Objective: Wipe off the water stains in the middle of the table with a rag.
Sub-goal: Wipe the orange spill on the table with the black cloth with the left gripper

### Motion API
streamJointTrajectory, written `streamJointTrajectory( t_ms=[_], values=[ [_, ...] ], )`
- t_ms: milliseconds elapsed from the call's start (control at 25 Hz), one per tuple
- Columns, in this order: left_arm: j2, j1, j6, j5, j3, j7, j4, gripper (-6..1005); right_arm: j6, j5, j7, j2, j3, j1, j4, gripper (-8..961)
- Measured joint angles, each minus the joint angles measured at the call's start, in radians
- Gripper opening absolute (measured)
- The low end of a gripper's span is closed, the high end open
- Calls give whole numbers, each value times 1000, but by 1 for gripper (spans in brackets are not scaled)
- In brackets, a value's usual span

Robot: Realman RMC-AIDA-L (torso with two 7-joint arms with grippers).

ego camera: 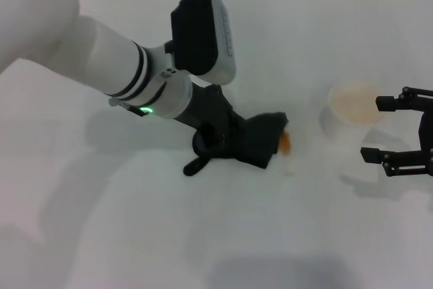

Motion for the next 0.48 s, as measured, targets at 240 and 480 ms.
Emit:
streamJointTrajectory(
  t_ms=[240, 480],
  values=[
    [1, -1, -10, 63, -80, 0, -8, 66, -1, 0, 1, 0, 0, -2, 0, 857],
    [0, 1, -33, 78, -96, 0, -1, 66, -3, 2, 2, 0, 1, -3, -2, 857]
  ],
)
